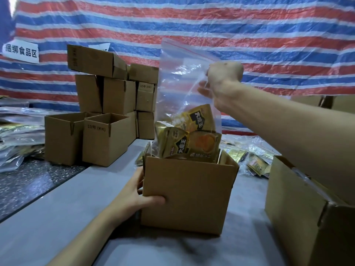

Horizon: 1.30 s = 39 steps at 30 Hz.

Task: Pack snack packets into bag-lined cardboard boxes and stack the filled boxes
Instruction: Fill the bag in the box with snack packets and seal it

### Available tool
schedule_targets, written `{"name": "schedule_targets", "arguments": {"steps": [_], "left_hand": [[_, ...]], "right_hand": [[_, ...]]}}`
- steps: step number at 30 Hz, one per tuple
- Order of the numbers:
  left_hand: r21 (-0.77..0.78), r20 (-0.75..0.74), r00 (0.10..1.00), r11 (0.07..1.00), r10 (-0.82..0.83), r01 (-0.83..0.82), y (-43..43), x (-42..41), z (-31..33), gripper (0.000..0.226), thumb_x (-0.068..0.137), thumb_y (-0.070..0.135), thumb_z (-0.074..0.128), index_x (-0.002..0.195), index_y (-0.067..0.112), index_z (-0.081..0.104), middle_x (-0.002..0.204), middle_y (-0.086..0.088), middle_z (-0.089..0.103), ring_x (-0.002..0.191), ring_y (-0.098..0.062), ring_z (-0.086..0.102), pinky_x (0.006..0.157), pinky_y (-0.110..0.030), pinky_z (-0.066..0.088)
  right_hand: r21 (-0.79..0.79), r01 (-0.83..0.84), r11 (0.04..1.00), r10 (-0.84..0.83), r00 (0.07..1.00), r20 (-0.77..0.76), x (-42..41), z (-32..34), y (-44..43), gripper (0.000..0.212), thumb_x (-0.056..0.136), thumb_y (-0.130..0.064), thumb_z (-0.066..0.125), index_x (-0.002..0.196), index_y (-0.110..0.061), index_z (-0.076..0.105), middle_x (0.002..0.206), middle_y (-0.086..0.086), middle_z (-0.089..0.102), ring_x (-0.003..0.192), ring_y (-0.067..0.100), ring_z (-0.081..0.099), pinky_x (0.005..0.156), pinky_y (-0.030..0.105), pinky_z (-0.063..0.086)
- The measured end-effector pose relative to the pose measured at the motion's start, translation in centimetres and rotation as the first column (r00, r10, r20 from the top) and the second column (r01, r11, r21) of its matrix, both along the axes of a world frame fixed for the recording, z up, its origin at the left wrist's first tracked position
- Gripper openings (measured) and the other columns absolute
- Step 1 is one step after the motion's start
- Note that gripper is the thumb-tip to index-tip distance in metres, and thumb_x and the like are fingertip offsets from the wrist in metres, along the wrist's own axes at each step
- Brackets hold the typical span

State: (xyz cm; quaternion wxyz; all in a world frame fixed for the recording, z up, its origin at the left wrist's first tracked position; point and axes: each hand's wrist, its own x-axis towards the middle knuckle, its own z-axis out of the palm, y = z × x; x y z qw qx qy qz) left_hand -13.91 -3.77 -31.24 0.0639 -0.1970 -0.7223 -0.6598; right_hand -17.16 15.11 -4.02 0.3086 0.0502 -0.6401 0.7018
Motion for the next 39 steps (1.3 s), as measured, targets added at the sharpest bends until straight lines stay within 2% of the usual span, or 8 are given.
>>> {"name": "schedule_targets", "arguments": {"steps": [7,12,16,20,27,32,36,39], "left_hand": [[-0.014,0.013,1.0,1.0,-0.003,0.004,0.1,0.2,0.3,0.093,0.053,0.039,0.092,0.135,0.028,0.051,0.123,0.002,0.071,0.114,-0.016,0.068,0.087,-0.029,0.058],[0.002,0.031,1.0,1.0,-0.007,0.006,0.3,0.6,0.6,0.09,0.053,0.043,0.089,0.135,0.032,0.051,0.122,0.007,0.072,0.112,-0.014,0.069,0.084,-0.026,0.058],[0.003,0.023,1.0,1.0,-0.001,0.001,0.3,0.8,0.6,0.092,0.055,0.041,0.09,0.137,0.031,0.051,0.125,0.003,0.071,0.115,-0.016,0.068,0.087,-0.028,0.057],[0.01,0.028,1.0,1.0,0.0,0.0,0.3,0.8,0.6,0.096,0.053,0.04,0.091,0.139,0.03,0.049,0.127,0.002,0.07,0.117,-0.018,0.067,0.091,-0.034,0.057],[0.003,0.025,1.0,1.0,0.011,-0.011,0.3,0.8,0.5,0.091,0.054,0.039,0.089,0.136,0.029,0.052,0.127,0.001,0.07,0.116,-0.018,0.067,0.096,-0.039,0.056],[0.004,0.033,0.999,1.0,0.025,-0.025,0.3,0.8,0.5,0.091,0.054,0.038,0.089,0.137,0.028,0.052,0.128,-0.001,0.069,0.117,-0.02,0.067,0.102,-0.049,0.053],[-0.009,0.028,0.999,1.0,0.026,-0.026,0.3,0.8,0.6,0.092,0.054,0.039,0.089,0.137,0.029,0.052,0.129,0.001,0.068,0.118,-0.019,0.066,0.102,-0.048,0.053],[-0.008,0.025,0.999,1.0,0.025,-0.025,0.3,0.7,0.6,0.093,0.054,0.039,0.088,0.138,0.028,0.051,0.128,0.0,0.069,0.118,-0.019,0.066,0.101,-0.047,0.053]], "right_hand": [[0.028,0.134,0.991,-0.135,0.989,0.061,-1.7,-2.3,2.2,0.019,0.093,0.004,0.042,0.089,-0.009,0.055,0.086,0.012,0.065,0.058,0.02,0.065,0.048,0.031,0.058],[0.077,0.234,0.969,-0.241,0.967,0.086,-2.3,-4.3,1.9,0.02,0.091,0.004,0.044,0.098,-0.012,0.053,0.092,0.007,0.062,0.092,0.03,0.069,0.081,0.048,0.061],[0.28,0.032,0.959,-0.087,0.978,0.189,-1.4,-7.0,0.6,0.016,0.099,0.0,0.043,0.098,-0.007,0.058,0.097,0.016,0.068,0.089,0.03,0.071,0.076,0.043,0.062],[0.656,-0.337,0.675,0.086,0.92,0.383,-0.3,-7.1,1.0,0.014,0.097,-0.008,0.06,0.092,-0.004,0.072,0.086,0.008,0.076,0.074,0.016,0.074,0.059,0.03,0.059],[0.726,-0.207,0.656,0.003,0.962,0.272,-0.9,-5.1,4.0,0.014,0.09,-0.002,0.061,0.089,0.007,0.071,0.08,0.01,0.072,0.061,0.015,0.063,0.056,0.026,0.054],[0.812,-0.396,0.429,0.059,0.909,0.412,-0.3,-4.2,6.4,0.005,0.089,-0.001,0.07,0.086,0.0,0.073,0.074,0.007,0.068,0.062,0.011,0.062,0.063,0.024,0.055],[0.941,-0.254,0.222,0.141,0.964,0.227,0.9,-3.5,6.4,0.02,0.08,-0.004,0.081,0.087,-0.02,0.072,0.058,-0.008,0.061,0.05,0.0,0.052,0.051,0.014,0.043],[0.963,-0.243,0.117,0.276,0.939,0.203,2.1,-4.0,5.5,0.036,0.076,0.009,0.071,0.089,-0.025,0.076,0.063,0.001,0.056,0.052,0.007,0.044,0.048,0.016,0.036]]}}
